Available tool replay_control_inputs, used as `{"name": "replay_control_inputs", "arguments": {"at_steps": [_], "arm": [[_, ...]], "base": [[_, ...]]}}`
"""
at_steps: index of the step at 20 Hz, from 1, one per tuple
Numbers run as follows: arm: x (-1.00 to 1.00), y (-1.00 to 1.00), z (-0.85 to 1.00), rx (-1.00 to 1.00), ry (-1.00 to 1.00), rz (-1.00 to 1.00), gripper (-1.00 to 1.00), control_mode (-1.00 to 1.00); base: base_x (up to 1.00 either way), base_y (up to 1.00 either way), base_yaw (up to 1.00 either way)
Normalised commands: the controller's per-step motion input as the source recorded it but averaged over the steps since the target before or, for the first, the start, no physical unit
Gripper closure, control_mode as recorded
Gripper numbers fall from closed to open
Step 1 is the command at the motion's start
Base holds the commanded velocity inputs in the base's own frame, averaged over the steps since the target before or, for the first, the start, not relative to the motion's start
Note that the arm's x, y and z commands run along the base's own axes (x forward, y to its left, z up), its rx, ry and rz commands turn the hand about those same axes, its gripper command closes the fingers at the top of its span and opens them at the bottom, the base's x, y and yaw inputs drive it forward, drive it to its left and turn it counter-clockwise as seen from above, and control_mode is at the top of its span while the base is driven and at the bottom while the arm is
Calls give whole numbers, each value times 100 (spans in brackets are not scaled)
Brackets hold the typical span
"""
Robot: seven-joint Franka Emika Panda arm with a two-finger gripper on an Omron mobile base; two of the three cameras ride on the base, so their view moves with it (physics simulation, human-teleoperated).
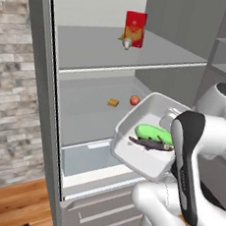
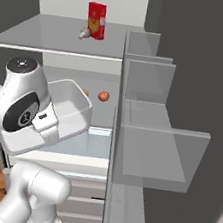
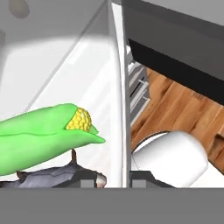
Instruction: Place the tupperware on the second highest shelf of the fridge. Make space for the tupperware among the existing items by rearranging them on the shelves if needed. Close the fridge door when finished.
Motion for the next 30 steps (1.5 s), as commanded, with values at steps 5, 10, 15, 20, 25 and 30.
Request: {"name": "replay_control_inputs", "arguments": {"at_steps": [5,10,15,20,25,30], "arm": [[33,2,-20,12,-5,-2,100,-100],[36,5,-24,1,-2,8,100,-100],[37,18,-14,0,0,12,100,-100],[31,39,-5,-2,-2,12,100,-100],[44,15,-1,-3,0,9,100,-100],[45,0,-4,-5,-1,14,100,-100]], "base": [[0,0,0],[0,0,0],[0,0,0],[0,0,0],[0,0,0],[0,0,0]]}}
